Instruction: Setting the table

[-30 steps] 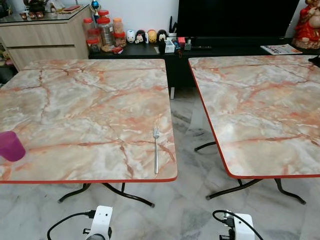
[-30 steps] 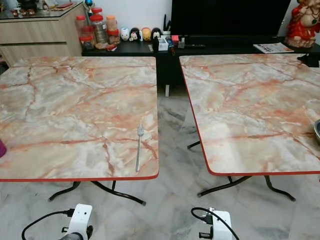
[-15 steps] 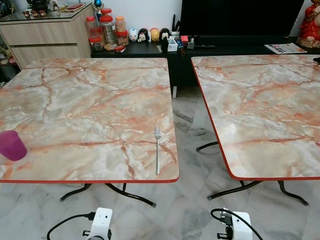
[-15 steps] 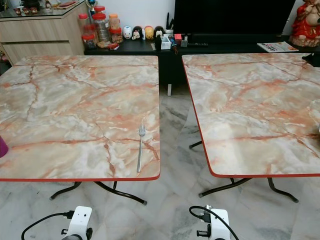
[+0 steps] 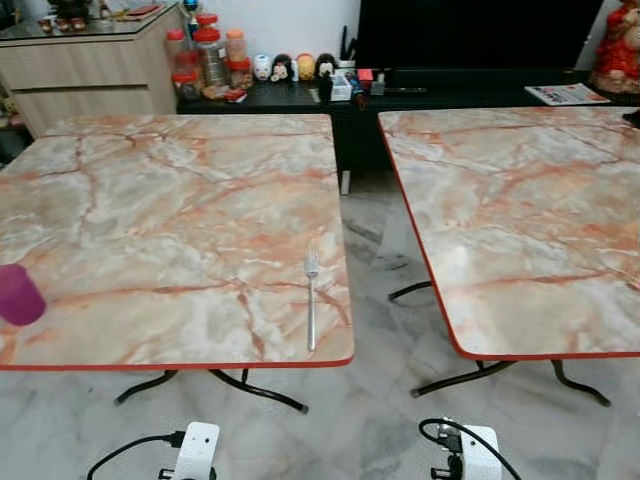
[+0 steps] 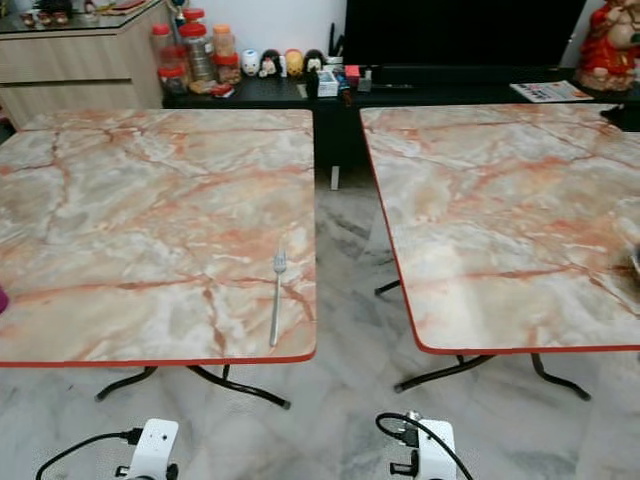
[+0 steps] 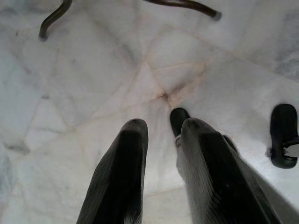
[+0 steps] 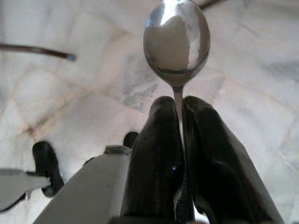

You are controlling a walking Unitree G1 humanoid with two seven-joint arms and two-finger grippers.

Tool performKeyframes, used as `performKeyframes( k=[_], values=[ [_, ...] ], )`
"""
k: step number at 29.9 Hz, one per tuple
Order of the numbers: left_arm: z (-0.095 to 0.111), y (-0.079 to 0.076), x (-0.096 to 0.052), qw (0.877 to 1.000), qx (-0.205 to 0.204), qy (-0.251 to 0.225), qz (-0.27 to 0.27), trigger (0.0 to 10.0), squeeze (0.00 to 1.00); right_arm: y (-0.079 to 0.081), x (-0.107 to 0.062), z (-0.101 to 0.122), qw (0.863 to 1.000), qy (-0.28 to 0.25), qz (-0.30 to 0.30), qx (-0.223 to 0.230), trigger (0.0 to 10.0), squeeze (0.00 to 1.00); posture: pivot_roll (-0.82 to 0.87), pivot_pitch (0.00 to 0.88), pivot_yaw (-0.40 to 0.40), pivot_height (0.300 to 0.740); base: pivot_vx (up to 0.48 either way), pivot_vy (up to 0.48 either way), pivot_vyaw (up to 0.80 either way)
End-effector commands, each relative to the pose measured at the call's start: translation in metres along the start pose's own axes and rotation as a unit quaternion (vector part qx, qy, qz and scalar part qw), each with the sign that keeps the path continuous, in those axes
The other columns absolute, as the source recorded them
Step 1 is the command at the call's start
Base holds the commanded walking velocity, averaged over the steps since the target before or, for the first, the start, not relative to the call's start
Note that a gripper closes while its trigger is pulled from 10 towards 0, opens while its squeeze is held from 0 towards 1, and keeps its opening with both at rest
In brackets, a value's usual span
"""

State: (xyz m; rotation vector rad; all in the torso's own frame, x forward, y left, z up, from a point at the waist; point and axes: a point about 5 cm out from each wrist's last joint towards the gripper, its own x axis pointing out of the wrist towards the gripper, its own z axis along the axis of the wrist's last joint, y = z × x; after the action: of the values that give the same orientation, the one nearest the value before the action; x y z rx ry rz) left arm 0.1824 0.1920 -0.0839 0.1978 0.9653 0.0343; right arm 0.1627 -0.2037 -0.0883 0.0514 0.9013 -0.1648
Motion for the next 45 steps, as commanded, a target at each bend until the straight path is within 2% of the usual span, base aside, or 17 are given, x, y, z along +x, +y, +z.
performKeyframes(
  k=[1,8,12,27,37,39,45],
  values=[
    [-0.003,0.0,0.0,1.0,0.011,0.009,0.001,10.0,0.0,-0.006,0.001,0.005,1.0,-0.012,-0.017,0.022,10.0,0.0,-0.06,0.0,-0.009,0.725,0.0,-0.345,0.0],
    [-0.003,0.0,0.0,1.0,0.01,0.011,0.002,10.0,0.0,-0.01,0.001,0.008,0.999,-0.016,-0.025,0.031,10.0,0.0,-0.06,0.0,-0.008,0.725,0.0,-0.348,0.0],
    [-0.003,0.003,0.0,1.0,0.006,0.012,0.006,10.0,0.0,-0.017,0.0,0.005,0.998,-0.011,-0.042,0.045,10.0,0.0,-0.06,0.0,-0.009,0.725,0.0,-0.345,0.0],
    [-0.006,0.005,-0.001,1.0,0.0,0.015,0.009,10.0,0.0,-0.019,-0.002,-0.001,0.997,-0.004,-0.054,0.064,10.0,0.0,-0.06,0.0,-0.003,0.725,0.0,-0.344,0.0],
    [-0.007,0.005,-0.001,1.0,-0.006,0.015,0.012,10.0,0.0,-0.018,-0.002,0.0,0.997,-0.006,-0.051,0.065,10.0,0.0,-0.06,0.0,-0.007,0.725,0.0,-0.337,0.0],
    [-0.008,0.004,-0.001,1.0,-0.009,0.015,0.012,10.0,0.0,-0.018,-0.002,-0.001,0.998,-0.002,-0.053,0.044,10.0,0.0,-0.06,0.0,-0.01,0.725,0.0,-0.324,0.0],
    [-0.008,0.004,-0.001,1.0,-0.011,0.015,0.012,10.0,0.0,-0.018,-0.002,0.0,0.998,-0.003,-0.053,0.032,10.0,0.0,-0.06,0.0,-0.011,0.725,0.0,-0.316,0.49]
  ],
)
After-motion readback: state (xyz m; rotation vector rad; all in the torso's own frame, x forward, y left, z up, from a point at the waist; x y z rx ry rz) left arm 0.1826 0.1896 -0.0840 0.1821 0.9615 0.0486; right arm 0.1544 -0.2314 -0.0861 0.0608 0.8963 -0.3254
